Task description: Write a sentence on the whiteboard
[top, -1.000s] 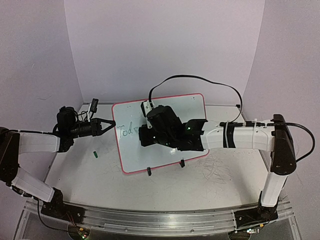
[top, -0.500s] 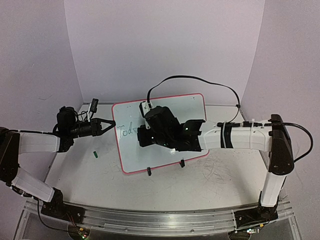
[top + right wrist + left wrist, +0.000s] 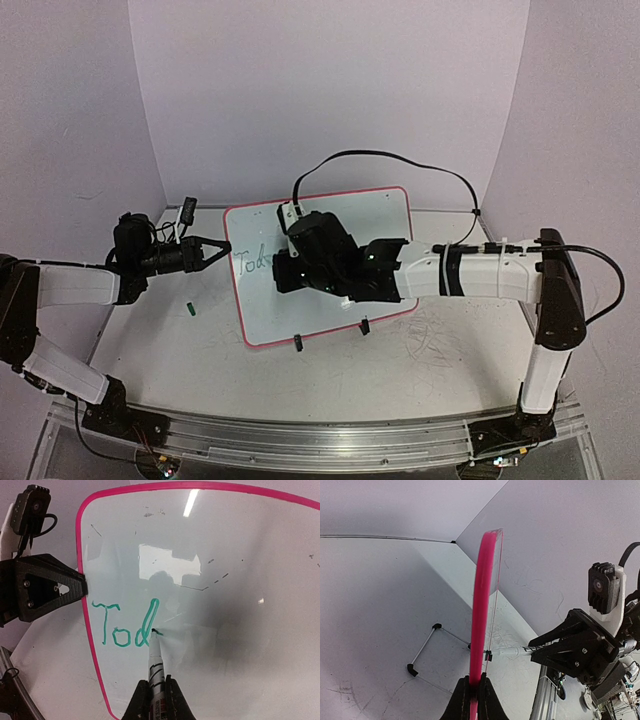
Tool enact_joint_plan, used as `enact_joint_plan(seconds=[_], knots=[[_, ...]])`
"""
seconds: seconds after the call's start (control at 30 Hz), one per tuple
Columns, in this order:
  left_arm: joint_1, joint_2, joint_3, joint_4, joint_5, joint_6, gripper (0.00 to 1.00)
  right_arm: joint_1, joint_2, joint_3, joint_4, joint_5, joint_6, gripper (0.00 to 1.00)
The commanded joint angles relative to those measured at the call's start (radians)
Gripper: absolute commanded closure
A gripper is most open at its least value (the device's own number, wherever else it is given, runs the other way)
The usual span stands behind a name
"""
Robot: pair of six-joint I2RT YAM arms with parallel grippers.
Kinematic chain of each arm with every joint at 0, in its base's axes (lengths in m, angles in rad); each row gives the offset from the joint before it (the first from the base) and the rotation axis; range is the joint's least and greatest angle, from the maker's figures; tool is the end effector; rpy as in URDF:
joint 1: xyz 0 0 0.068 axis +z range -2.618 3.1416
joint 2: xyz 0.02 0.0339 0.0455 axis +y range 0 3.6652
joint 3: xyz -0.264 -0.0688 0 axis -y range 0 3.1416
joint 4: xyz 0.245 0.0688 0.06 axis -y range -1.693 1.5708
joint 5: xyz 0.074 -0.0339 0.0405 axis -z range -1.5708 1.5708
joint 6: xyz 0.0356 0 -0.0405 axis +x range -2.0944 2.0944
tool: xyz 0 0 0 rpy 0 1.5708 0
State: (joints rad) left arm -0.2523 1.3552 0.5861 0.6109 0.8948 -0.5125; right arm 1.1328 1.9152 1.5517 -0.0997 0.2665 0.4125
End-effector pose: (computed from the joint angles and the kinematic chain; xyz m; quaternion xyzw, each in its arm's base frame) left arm 0.2607 -0.0959 0.2289 0.1894 0.7165 -0.5237 0.4201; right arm 0.2021 0.4093 0.2826 -0.2317 0.8135 0.2829 0.4521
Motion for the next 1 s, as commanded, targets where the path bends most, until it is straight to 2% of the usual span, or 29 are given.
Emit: enact_joint_plan(seconds=[0.0, 0.47, 0.97], knots=[[-0.011, -0.025, 0.014, 0.031, 0.035, 0.0, 1.0, 0.007, -0.008, -0.023, -0.012, -0.004, 0.018, 1.0], [-0.01, -0.029, 0.014, 0.029, 0.038, -0.001, 1.0, 0.006, -0.037, -0.046, -0.02, 0.072, 0.034, 1.0], [-0.01, -0.03, 0.015, 0.027, 0.038, 0.0, 1.0, -0.008, -0.004, 0.031, -0.02, 0.101, -0.005, 1.0]])
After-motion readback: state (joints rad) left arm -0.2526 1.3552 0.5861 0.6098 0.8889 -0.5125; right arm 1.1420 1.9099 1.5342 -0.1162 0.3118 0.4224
